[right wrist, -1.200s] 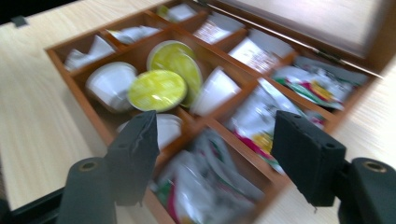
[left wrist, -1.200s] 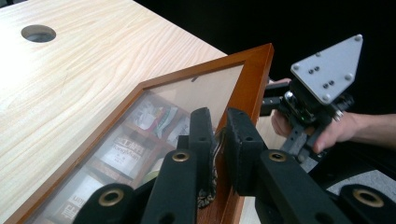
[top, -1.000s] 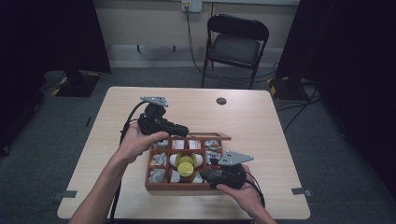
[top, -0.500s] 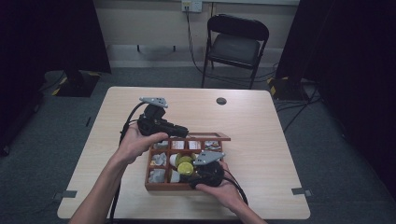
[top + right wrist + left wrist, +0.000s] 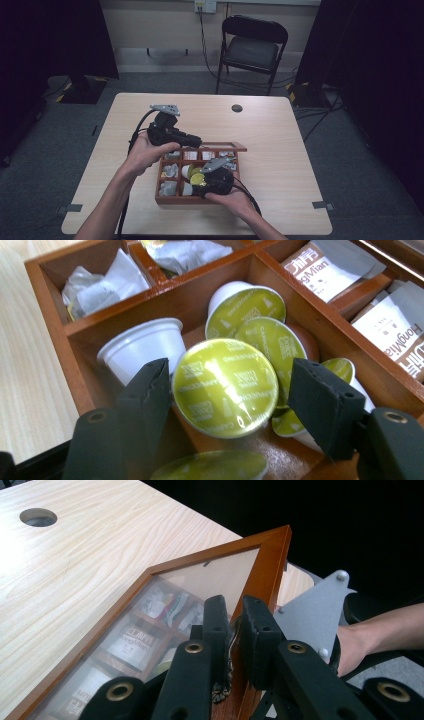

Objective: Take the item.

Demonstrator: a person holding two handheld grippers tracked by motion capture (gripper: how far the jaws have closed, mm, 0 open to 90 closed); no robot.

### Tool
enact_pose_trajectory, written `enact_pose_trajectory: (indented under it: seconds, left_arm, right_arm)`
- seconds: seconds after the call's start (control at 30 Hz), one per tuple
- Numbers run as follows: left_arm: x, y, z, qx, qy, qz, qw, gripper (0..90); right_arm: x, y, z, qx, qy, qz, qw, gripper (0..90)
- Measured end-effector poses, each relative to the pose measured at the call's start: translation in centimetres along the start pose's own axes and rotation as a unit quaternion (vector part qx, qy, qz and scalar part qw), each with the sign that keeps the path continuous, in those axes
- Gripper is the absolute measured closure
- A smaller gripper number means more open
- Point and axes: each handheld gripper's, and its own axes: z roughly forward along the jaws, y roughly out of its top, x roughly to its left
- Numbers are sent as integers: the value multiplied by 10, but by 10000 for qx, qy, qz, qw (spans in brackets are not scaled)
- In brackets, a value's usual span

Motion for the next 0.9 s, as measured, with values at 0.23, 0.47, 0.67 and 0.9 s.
enact_pose_trajectory:
  seconds: [0.23, 0.47, 0.67, 0.9]
  left_arm:
    - [0, 0, 0, 3, 10, -7, 10000, 818]
    - [0, 0, 1, 3, -28, 3, 10000, 818]
    - [1, 0, 1, -20, -23, -30, 10000, 818]
    - [0, 0, 1, -1, -22, -11, 10000, 818]
  right_arm:
    - [1, 1, 3, 100, 36, -49, 9999, 332]
    - [2, 1, 7, 200, 56, -136, 9997, 348]
    - [2, 2, 8, 303, 39, -85, 9995, 364]
    - [2, 2, 9, 321, 15, -89, 9994, 369]
